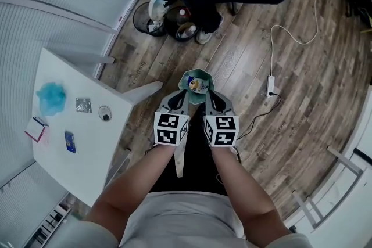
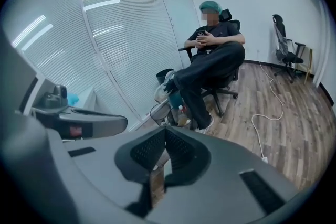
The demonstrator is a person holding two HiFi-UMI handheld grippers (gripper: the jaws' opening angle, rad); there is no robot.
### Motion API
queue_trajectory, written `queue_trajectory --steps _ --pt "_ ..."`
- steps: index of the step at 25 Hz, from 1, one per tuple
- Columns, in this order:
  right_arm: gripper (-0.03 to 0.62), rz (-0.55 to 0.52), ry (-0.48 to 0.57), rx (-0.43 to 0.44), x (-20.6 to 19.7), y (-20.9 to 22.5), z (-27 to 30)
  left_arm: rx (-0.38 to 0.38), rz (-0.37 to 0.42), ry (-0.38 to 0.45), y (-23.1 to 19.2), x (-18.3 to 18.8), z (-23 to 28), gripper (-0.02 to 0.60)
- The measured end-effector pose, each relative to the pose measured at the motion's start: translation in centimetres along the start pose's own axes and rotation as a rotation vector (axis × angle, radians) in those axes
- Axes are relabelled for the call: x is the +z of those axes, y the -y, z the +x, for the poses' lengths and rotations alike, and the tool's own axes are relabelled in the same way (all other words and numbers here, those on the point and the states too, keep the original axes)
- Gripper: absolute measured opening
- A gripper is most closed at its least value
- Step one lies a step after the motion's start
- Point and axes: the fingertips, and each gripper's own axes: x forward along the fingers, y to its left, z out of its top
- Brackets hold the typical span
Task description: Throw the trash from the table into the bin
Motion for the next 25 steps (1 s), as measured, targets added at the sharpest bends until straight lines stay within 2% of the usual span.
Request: queue_trajectory --steps 9,15,25 --pt "0.006 -0.019 0.133 0.043 8.0 -3.0 -4.9 0.025 0.005 0.148 1.7 7.7 -5.3 0.005" --pt "0.006 -0.086 0.223 0.073 13.5 -6.8 -8.5 0.017 0.032 0.229 2.5 12.4 -9.9 0.005" --pt "0.006 -0.138 0.342 0.123 19.3 -13.1 -13.7 0.041 0.090 0.367 3.0 18.9 -17.9 0.005"
